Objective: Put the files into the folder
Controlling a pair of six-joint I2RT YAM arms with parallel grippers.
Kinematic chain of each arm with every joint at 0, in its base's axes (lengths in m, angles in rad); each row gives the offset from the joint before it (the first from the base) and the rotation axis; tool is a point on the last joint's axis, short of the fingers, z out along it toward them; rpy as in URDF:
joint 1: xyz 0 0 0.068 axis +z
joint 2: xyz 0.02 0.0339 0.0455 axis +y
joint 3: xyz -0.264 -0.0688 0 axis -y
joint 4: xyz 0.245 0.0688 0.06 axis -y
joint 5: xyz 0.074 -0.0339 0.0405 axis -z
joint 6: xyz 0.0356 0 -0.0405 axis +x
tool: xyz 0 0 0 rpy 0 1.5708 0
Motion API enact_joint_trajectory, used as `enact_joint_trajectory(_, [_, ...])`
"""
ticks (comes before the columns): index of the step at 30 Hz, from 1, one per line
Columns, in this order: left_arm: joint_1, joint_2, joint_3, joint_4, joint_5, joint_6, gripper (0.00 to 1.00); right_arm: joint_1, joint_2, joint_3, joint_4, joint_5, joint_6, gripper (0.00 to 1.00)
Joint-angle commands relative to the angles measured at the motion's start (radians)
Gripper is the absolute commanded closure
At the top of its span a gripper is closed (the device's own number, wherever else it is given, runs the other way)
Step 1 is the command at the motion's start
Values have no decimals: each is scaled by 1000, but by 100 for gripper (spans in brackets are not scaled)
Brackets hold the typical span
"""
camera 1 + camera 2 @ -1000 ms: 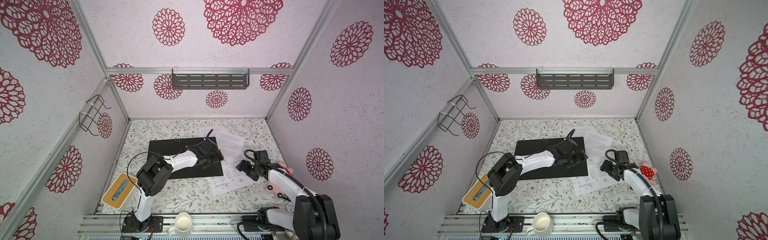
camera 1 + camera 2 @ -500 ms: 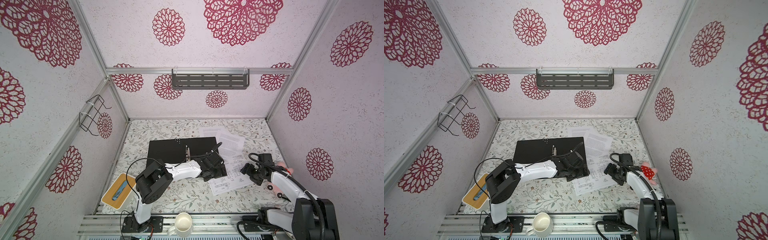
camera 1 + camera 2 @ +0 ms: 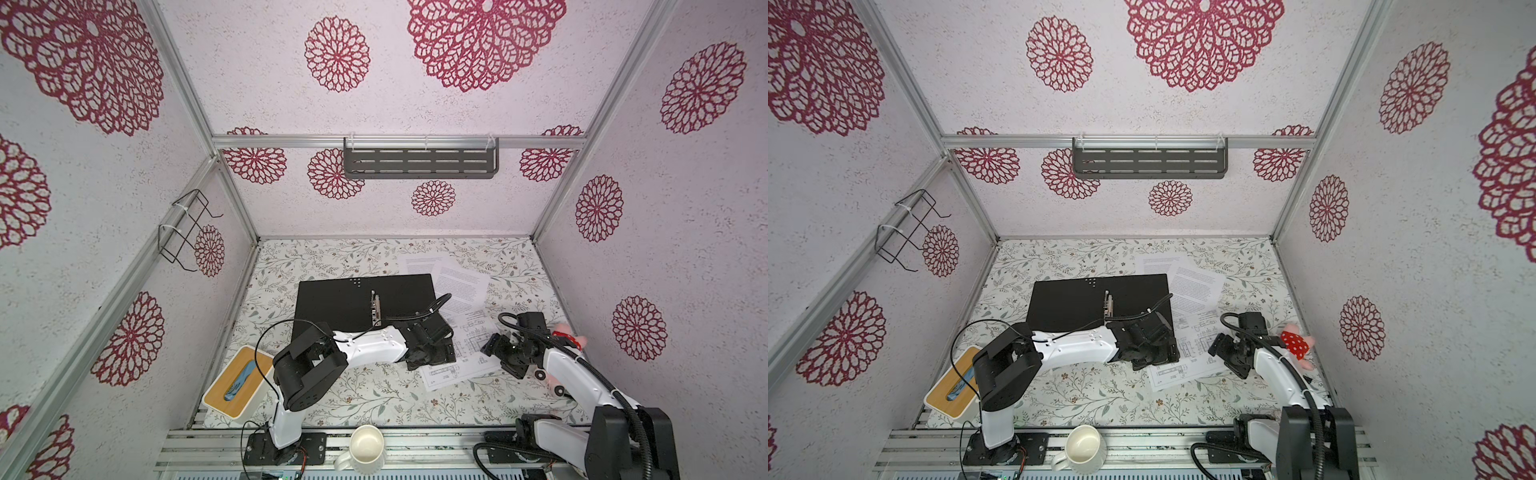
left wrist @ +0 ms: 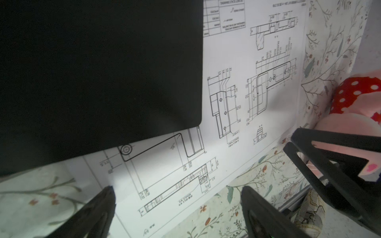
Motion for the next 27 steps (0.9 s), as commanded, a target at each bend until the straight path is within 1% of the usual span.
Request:
enact_joint_trajectory(1, [-5, -16, -20, -42, -52, 13, 2, -6, 3, -17, -3, 5, -3, 20])
enact_joint_trajectory(7, [-4, 14, 16, -48, -49, 44, 2, -10, 25, -34, 46, 13, 3, 20])
enact_joint_trajectory(8, [-4, 54, 30, -55, -46, 49, 2, -11, 28, -34, 54, 13, 1, 20])
enact_joint_trajectory(9, [-5, 64, 45, -63, -46, 54, 2, -12, 31, -32, 60, 14, 2, 20])
enact_joint_trajectory(15, [-5, 84, 75, -71, -42, 71, 2, -35, 81, -34, 91, 8, -11, 20])
enact_joint_trajectory(23, [-15, 111, 79, -33, 39, 76, 1, -69, 101, -21, 119, 4, -33, 19])
enact_joint_trajectory(27, [-33, 128, 116, -22, 72, 93, 1, -82, 108, -2, 120, -1, -44, 19])
